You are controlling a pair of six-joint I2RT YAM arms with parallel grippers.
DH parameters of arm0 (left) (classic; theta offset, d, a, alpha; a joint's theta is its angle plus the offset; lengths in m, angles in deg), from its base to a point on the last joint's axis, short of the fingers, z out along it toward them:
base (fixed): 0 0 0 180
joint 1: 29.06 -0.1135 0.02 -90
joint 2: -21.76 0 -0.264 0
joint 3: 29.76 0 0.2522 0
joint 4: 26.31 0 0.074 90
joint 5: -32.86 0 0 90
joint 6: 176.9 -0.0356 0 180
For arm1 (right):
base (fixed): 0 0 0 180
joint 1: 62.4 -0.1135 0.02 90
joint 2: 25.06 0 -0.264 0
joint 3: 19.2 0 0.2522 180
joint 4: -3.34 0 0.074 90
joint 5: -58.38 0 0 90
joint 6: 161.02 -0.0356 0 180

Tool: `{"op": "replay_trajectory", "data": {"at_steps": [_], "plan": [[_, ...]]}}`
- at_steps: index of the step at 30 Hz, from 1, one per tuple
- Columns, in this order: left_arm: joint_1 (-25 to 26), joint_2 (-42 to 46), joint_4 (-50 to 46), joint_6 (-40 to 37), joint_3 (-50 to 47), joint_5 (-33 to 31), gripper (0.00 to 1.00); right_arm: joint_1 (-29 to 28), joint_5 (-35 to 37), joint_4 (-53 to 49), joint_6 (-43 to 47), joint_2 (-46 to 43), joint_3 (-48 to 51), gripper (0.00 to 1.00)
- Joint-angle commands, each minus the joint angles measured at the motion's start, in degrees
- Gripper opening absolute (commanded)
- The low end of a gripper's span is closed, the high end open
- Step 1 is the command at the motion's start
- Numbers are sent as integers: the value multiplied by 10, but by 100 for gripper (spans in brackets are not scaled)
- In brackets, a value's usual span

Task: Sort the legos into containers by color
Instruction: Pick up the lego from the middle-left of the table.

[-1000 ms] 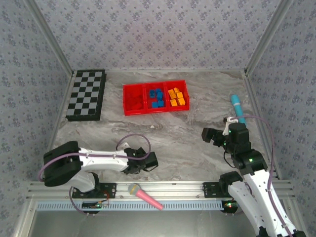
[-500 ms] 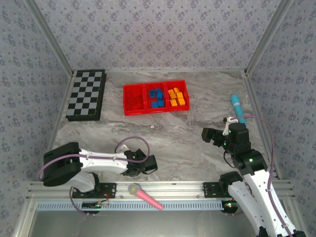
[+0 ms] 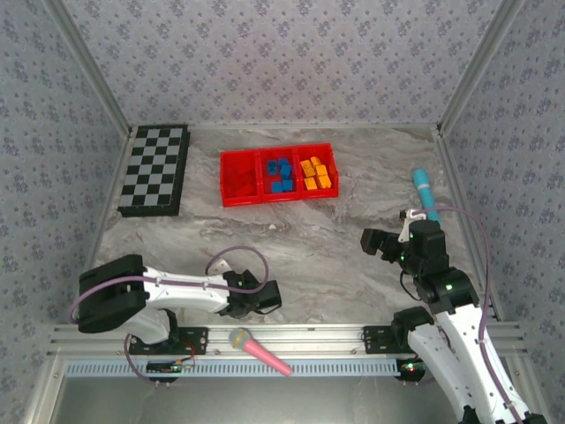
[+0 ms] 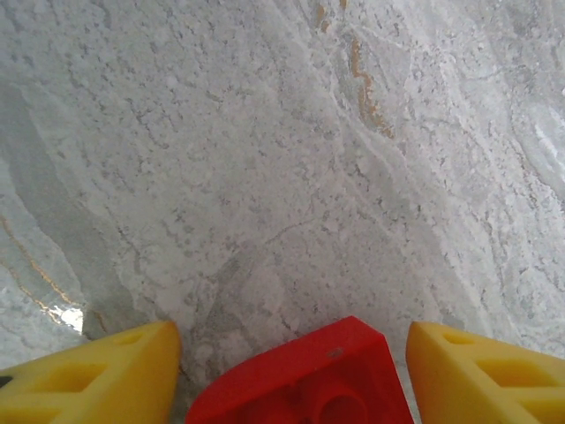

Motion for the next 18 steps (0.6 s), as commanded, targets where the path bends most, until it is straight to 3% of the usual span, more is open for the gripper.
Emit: {"op": "replay_trajectory", "data": {"at_steps": [1, 9, 18], "plan": [[8, -17, 87, 7, 2, 55, 63, 4, -3, 2, 9, -5, 2, 99], [-1, -30, 106, -26, 18, 52, 46, 3, -2, 0, 9, -11, 1, 99], [-30, -7, 61, -101, 58, 22, 38, 4, -1, -2, 9, -12, 0, 99]]}}
